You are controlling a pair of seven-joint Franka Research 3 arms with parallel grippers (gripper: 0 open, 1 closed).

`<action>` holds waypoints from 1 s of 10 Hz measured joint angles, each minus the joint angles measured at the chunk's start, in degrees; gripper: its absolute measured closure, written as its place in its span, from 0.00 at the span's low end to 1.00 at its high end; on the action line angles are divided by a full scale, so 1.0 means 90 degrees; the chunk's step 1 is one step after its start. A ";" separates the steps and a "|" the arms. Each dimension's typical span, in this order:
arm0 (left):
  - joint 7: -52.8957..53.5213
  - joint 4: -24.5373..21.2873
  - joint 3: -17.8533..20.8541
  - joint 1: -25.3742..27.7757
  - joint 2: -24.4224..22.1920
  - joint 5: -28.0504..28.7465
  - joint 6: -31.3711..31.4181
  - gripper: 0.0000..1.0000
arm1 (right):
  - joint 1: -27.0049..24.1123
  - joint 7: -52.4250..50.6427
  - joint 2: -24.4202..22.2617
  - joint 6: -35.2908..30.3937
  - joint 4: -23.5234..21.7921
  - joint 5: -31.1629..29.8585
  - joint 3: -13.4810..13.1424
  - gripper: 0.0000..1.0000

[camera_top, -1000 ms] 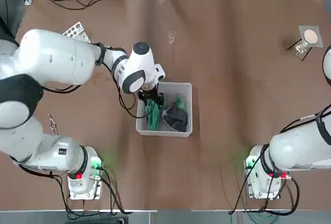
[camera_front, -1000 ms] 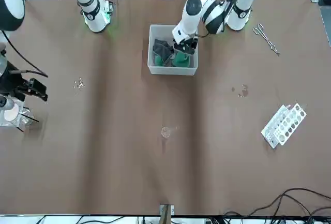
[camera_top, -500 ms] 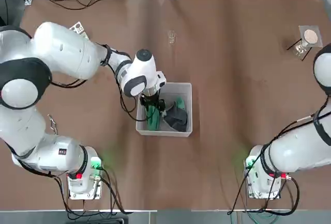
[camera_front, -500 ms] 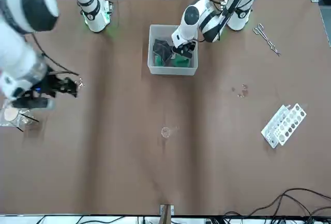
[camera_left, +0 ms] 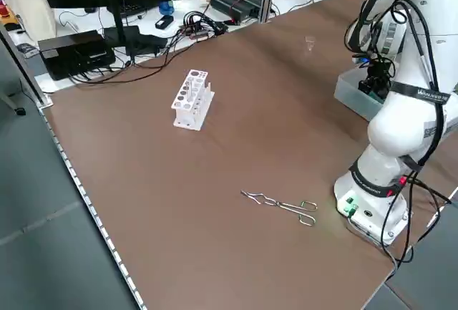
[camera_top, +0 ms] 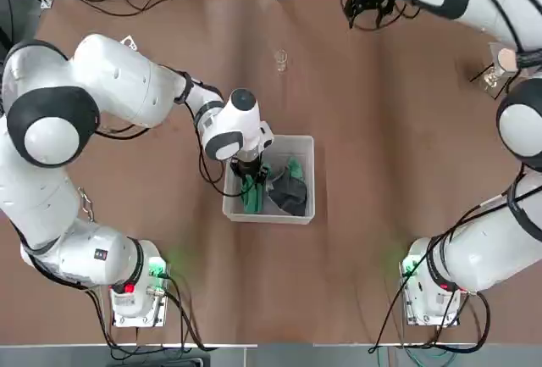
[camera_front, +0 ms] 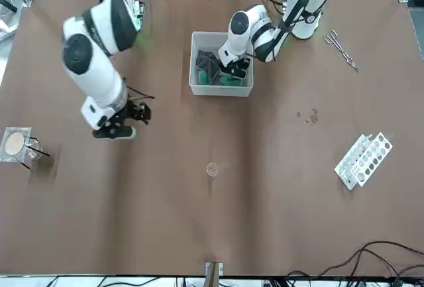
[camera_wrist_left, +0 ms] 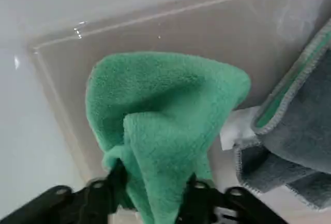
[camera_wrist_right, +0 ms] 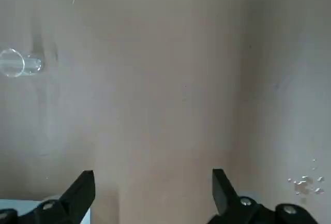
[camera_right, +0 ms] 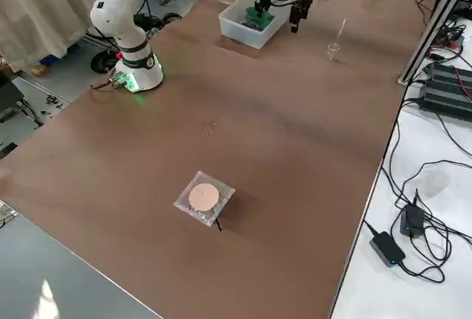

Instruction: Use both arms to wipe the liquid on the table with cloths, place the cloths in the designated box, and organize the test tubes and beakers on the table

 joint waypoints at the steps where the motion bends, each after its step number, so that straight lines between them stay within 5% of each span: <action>1: 0.0000 0.0024 0.0002 0.0001 0.0001 0.0001 0.0000 0.74 | 0.0093 0.0080 -0.0017 0.0161 -0.0250 0.0001 -0.0003 0.00; 2: -0.0003 0.0051 0.0004 0.0005 -0.0001 0.0001 -0.0001 0.89 | 0.0200 0.0245 -0.0089 0.0539 -0.0651 0.0001 -0.0001 0.00; 5: -0.0310 0.0488 0.0034 0.0061 -0.0299 0.0009 -0.0852 0.93 | 0.0762 0.1341 -0.0510 0.1487 -0.1976 0.0003 0.0005 0.00; 8: -0.0516 0.1409 0.0163 0.0085 -0.1116 -0.0362 -0.2363 0.93 | 0.1195 0.1836 -0.0609 0.1581 -0.2103 0.0002 0.0013 0.00; 10: 0.0256 0.1713 0.0681 0.0079 -0.1643 -0.1106 -0.3183 0.93 | 0.1804 0.2310 -0.0628 0.1555 -0.2104 0.0011 0.0030 0.00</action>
